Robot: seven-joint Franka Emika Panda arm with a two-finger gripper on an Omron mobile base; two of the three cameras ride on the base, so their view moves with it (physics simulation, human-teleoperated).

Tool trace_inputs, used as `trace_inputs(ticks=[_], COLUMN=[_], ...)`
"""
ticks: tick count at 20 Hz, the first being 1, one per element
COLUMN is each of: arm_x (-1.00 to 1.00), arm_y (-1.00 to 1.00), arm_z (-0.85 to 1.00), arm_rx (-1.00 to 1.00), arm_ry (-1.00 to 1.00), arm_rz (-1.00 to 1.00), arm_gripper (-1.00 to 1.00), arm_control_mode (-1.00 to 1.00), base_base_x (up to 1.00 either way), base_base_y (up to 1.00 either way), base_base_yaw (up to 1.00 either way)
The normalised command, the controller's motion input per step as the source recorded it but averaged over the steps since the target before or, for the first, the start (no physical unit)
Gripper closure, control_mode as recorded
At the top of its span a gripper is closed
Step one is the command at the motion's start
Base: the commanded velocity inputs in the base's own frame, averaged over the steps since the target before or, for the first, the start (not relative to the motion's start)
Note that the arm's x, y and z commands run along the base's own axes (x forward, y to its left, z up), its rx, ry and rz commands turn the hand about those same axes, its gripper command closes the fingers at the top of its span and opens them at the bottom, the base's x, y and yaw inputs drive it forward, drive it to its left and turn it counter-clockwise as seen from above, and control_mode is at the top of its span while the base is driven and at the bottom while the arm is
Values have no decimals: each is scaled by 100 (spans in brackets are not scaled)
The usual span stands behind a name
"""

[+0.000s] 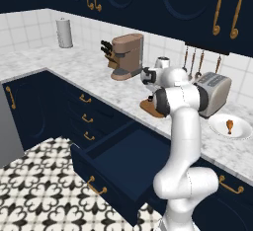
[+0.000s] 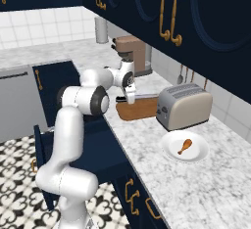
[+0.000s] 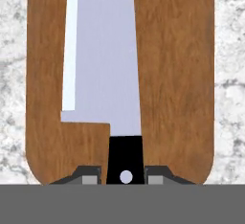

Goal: Pick up the knife from the drawer and place it on the cutting board. Then place the meat from the plate to the cutting board.

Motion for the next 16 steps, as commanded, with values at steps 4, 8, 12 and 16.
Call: trace_inputs(ticks=[4,8,12,16], arm_x=[31,13,4,0], arm_y=[-8,0,0,0], arm_z=[-22,-18,-32,-39], arm_rx=[-7,-4,-1,0], arm_ry=[0,0,-1,0], arm_rz=[0,0,0,0], arm_gripper=[100,100,100,100], arm_control_mode=[-100,-100,-100,-100], base_base_x=[0,0,0,0], base_base_y=[0,0,0,0], base_base_yaw=[0,0,0,0])
